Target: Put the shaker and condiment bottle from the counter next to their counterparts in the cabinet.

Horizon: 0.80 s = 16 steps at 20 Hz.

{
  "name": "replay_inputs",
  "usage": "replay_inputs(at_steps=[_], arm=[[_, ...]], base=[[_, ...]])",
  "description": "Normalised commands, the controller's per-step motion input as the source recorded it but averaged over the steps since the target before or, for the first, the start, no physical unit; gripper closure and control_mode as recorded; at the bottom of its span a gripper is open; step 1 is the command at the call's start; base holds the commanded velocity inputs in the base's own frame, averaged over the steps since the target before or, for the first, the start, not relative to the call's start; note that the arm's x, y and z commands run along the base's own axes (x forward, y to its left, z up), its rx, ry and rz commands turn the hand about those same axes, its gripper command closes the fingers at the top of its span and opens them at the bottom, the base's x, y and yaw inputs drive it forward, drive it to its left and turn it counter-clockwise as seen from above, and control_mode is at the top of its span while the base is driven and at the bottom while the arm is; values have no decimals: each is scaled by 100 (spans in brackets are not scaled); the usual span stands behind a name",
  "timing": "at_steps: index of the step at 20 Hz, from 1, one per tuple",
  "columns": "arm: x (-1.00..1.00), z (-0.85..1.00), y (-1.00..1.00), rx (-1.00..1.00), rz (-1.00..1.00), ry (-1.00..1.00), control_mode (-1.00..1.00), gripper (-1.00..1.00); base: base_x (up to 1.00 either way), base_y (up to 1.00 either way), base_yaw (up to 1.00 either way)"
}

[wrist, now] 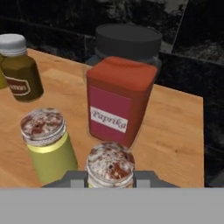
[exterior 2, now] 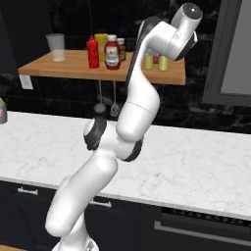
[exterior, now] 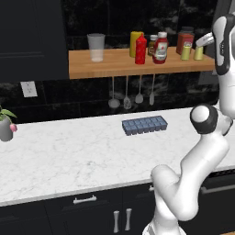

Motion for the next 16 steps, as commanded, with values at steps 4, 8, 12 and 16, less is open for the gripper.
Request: replay_inputs(at_steps=[4, 8, 12, 16], arm=[[34, 3, -17, 0, 1, 7, -100, 100], [27, 5, -13, 0, 2, 2, -100, 100], [23, 6, -14, 0, 4, 0, -100, 100], [12, 1, -14, 1, 5, 0, -100, -100]], base=[[0, 0, 0], [0, 0, 0], [0, 0, 0], [0, 0, 0]])
